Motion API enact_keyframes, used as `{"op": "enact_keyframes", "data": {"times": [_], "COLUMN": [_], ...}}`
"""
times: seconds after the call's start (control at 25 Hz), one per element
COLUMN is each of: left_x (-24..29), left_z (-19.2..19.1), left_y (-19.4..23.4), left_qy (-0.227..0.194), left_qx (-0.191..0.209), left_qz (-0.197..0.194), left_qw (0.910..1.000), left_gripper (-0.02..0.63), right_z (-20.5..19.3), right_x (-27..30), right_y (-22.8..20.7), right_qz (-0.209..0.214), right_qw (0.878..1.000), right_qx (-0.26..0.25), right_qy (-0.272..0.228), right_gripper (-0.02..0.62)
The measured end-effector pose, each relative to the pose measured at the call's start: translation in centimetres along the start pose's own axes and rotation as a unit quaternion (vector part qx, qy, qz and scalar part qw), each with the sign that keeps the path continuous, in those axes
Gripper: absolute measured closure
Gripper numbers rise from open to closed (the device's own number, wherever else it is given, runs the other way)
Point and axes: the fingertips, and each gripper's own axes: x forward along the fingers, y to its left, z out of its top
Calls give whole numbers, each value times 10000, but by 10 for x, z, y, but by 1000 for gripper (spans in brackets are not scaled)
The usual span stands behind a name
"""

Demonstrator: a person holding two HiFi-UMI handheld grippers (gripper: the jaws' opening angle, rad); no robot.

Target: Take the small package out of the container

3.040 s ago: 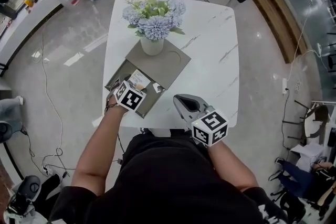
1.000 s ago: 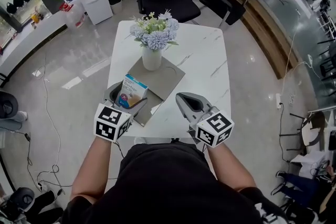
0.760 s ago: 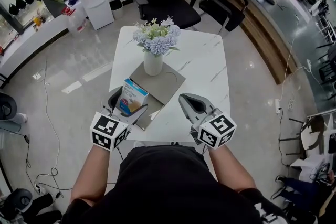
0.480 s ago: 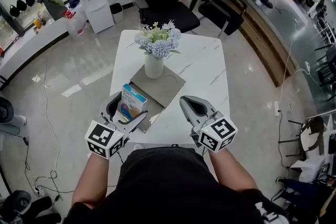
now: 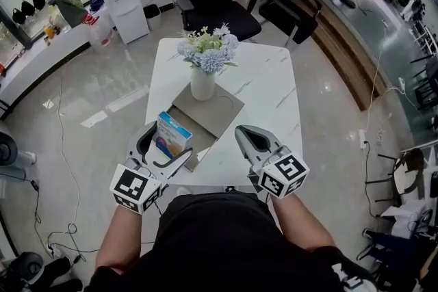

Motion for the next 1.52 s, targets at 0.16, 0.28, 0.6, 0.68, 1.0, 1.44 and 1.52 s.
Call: {"op": "enact_keyframes", "data": {"times": [0.16, 0.28, 0.6, 0.68, 1.0, 1.44, 1.52], "left_x": [-1, 1, 5, 5, 8, 12, 13], "left_z": [0, -1, 3, 4, 4, 5, 5], "left_y": [1, 0, 3, 4, 4, 4, 3], "left_qy": [21, 61, 23, 26, 84, 124, 134], "left_qx": [-3, -6, 45, 44, 28, 56, 56], "left_qz": [19, -1, 38, 55, 114, 124, 127], "left_qw": [10000, 10000, 10000, 10000, 9999, 9998, 9998], "left_gripper": [187, 187, 187, 187, 187, 187, 187], "right_z": [-2, -3, -5, -7, -10, -8, -8], "right_x": [0, -1, 2, 3, 7, 7, 7], "right_y": [1, 0, -3, -3, 2, -1, -1], "right_qz": [-32, -37, -28, -25, 85, 110, 111], "right_qw": [10000, 10000, 10000, 9999, 9997, 9997, 9997], "right_qx": [40, 64, 39, 19, 4, 18, 28], "right_qy": [-10, -9, 53, 135, 234, 236, 229], "right_gripper": [597, 597, 597, 597, 597, 597, 597]}}
